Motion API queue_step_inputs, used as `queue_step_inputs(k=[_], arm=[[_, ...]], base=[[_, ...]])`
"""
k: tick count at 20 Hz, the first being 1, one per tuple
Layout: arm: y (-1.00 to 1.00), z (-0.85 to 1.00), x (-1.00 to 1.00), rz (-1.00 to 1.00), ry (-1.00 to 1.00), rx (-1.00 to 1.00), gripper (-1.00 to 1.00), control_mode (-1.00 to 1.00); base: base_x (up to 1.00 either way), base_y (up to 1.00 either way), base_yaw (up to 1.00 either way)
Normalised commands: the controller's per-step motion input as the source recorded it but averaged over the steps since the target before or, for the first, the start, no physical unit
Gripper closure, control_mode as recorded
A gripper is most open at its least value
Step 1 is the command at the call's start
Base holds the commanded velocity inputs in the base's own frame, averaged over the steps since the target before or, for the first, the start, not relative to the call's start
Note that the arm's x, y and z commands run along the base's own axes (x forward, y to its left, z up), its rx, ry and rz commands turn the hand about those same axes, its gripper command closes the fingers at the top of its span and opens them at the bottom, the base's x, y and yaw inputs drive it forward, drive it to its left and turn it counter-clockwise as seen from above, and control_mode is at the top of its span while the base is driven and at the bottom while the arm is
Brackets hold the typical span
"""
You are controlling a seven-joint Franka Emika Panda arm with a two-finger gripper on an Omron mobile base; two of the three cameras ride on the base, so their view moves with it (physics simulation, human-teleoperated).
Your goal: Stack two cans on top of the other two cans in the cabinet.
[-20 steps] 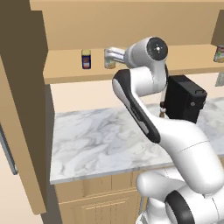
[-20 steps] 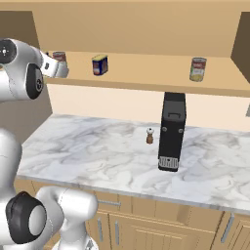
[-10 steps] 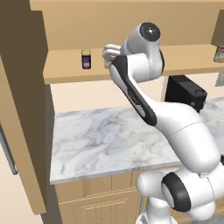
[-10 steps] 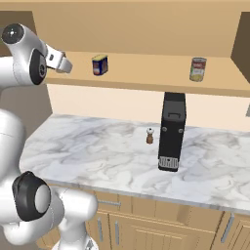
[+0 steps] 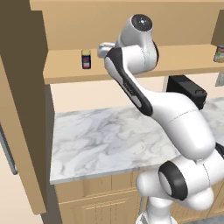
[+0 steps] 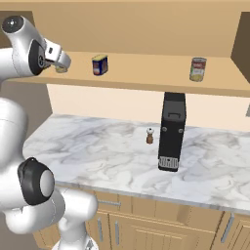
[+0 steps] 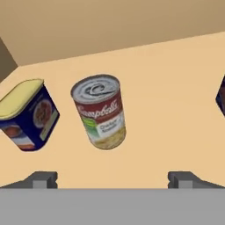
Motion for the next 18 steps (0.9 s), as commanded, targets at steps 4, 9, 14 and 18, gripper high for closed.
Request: queue_step_inputs(k=[4,9,14,18], arm=[[0.06,-0.19,0.17,0.04,-0.06,-0.13,-1.00,-1.00],[0.00,-0.21,0.16,0.01,-0.10,-0.17,-1.00,-1.00],[0.00,-0.15,0.19,0.00,-0.11,-0.11,-1.00,-1.00],[0.04,-0.02,0.27,0.00,-0.02,-0.02,-1.00,-1.00]], base=[[0.00,0.00,0.00],[0.00,0.00,0.00],[0.00,0.00,0.00],[0.00,0.00,0.00]])
